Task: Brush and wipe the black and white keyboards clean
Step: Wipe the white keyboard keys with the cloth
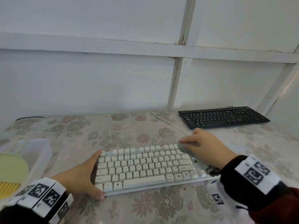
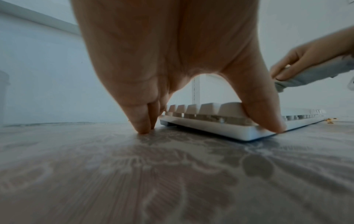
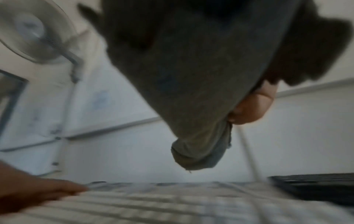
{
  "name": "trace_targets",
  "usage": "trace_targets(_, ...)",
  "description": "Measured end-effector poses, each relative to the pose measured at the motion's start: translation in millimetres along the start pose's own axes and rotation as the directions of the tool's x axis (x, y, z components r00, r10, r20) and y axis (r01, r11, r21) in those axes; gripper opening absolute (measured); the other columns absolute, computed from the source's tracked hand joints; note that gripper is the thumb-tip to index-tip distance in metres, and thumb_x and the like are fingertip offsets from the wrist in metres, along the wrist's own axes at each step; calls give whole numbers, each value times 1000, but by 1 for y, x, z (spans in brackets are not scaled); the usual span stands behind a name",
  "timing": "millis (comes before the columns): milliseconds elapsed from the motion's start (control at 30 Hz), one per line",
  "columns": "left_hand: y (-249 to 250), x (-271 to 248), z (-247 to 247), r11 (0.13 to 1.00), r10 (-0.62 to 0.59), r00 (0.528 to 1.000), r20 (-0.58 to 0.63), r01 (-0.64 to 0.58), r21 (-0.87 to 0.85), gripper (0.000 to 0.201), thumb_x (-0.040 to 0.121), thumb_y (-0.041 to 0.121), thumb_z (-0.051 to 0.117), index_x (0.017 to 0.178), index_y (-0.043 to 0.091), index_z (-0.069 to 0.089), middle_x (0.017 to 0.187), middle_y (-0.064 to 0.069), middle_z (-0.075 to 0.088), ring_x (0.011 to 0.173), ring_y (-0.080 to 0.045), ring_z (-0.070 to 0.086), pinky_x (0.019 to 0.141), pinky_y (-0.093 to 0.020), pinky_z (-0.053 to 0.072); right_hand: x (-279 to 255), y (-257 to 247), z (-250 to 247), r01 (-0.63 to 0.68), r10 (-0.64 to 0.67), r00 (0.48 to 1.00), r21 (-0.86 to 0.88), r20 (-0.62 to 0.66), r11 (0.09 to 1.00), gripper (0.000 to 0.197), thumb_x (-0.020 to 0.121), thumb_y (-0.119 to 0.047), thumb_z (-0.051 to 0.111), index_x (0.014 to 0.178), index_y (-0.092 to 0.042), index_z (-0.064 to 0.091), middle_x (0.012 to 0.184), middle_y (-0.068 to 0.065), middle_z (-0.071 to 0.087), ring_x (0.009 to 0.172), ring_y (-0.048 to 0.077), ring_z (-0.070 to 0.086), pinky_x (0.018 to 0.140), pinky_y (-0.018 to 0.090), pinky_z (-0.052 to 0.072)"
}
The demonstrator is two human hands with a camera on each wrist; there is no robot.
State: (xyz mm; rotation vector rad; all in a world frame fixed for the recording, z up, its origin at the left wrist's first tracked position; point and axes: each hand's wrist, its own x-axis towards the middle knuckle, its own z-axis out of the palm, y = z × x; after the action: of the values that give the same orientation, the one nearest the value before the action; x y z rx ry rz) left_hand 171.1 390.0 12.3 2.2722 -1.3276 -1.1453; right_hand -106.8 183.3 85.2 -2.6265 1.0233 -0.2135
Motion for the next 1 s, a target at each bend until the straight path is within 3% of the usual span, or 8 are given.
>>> trace_targets(167,-1,1,0,1000,-6,1000,-17,6,-16,151,40,49,89,146,30,-17,144,14,32,125,-7,40,109,-27,33,8,-99,48,263,-290,946,180,147,948,23,92,-32,54,100,-18,71,86,-9,41,78,8,50,64,8,30)
trace_targets(267,1,0,-1,998,59,998,-13,-59,-26,143,44,43,89,146,30,-10,134,16,40,119,-4,45,102,-21,38,22,-142,80,380,-404,897,152,178,912,24,91,-17,51,103,-15,71,90,1,41,86,26,54,73,29,42)
trace_targets(400,0,-1,-2,993,115,993,-19,-116,-17,129,41,32,91,142,28,11,122,19,48,114,0,51,96,-18,44,36,-175,112,389,-383,892,27,241,921,29,89,-10,51,113,-9,66,114,12,48,98,32,54,81,39,49)
trace_targets(567,6,-3,-2,997,80,997,-20,-80,10,130,58,21,88,146,29,-7,123,21,40,115,-1,41,89,-10,34,40,-167,117,416,-401,886,-14,234,909,25,90,-8,52,107,-13,70,96,5,41,83,27,50,75,35,47)
trace_targets(667,8,-6,-4,999,48,999,-7,-48,7,140,48,30,89,146,28,-12,114,33,34,114,1,38,87,-6,31,39,-154,111,423,-407,888,-33,213,906,23,91,-12,51,100,-13,72,74,-3,28,75,23,42,59,26,38)
trace_targets(767,9,-5,-3,999,47,999,9,-47,-6,145,41,36,87,146,28,-12,112,36,30,117,1,37,95,-12,30,36,-143,103,413,-404,891,0,209,911,23,90,-12,50,91,-11,73,69,-9,22,72,22,42,54,21,30)
trace_targets(900,5,-5,-4,999,39,999,19,-39,-14,155,33,48,88,146,29,-16,141,19,31,129,-4,34,111,-25,28,30,-124,90,397,-387,888,12,249,918,37,89,-7,50,59,-27,58,70,-12,24,63,15,36,53,14,25)
trace_targets(1000,7,-8,-4,999,36,999,13,-36,-12,154,27,54,79,146,32,-16,146,18,30,131,-6,33,113,-30,27,28,-104,80,355,-347,902,17,255,935,30,89,-9,50,67,-22,66,72,-12,28,67,14,43,57,12,28)
